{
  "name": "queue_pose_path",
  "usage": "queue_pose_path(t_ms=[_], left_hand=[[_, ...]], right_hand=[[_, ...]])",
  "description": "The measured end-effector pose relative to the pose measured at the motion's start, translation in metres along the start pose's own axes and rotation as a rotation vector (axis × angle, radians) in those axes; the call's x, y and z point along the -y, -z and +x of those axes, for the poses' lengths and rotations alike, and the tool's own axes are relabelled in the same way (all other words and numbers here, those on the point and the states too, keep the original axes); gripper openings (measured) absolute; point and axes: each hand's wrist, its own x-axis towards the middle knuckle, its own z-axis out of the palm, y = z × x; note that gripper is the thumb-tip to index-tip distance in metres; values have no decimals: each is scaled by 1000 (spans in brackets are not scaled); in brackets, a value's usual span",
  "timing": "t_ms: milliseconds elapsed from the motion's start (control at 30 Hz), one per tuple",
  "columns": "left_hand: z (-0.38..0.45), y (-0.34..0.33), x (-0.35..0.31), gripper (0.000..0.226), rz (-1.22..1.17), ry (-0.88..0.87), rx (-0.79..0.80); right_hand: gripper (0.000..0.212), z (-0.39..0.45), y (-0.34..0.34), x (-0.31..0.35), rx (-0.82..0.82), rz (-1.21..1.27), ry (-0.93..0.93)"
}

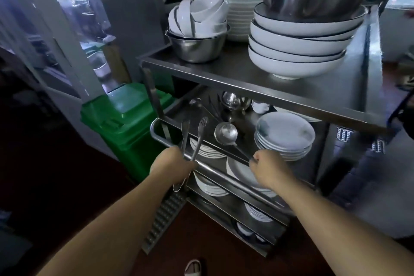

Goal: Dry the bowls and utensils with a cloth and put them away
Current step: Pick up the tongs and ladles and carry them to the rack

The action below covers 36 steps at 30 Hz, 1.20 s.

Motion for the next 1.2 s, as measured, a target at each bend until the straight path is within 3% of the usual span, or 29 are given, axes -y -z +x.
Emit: queue_pose_path(t_ms=[200,467,667,867,1000,1200], left_hand=[[114,20,15,31,41,-39,105],[217,39,21,37,321,-180,124],[267,44,12,56,412,-255,173],[291,40,0,43,745,-434,91],[303,37,-9,37,770,-506,81],[327,28,-9,34,855,-682,191]], right_hand=[[37,72,-24,40,-51,0,-106],[24,125,-47,65,-49,24,-222],[24,147,-53,63,-62,35,-275],[23,153,-55,57,-130,30,-311],[25,155,-58,50,-171,15,-342],[24,150,-62,42,-176,11,-330]])
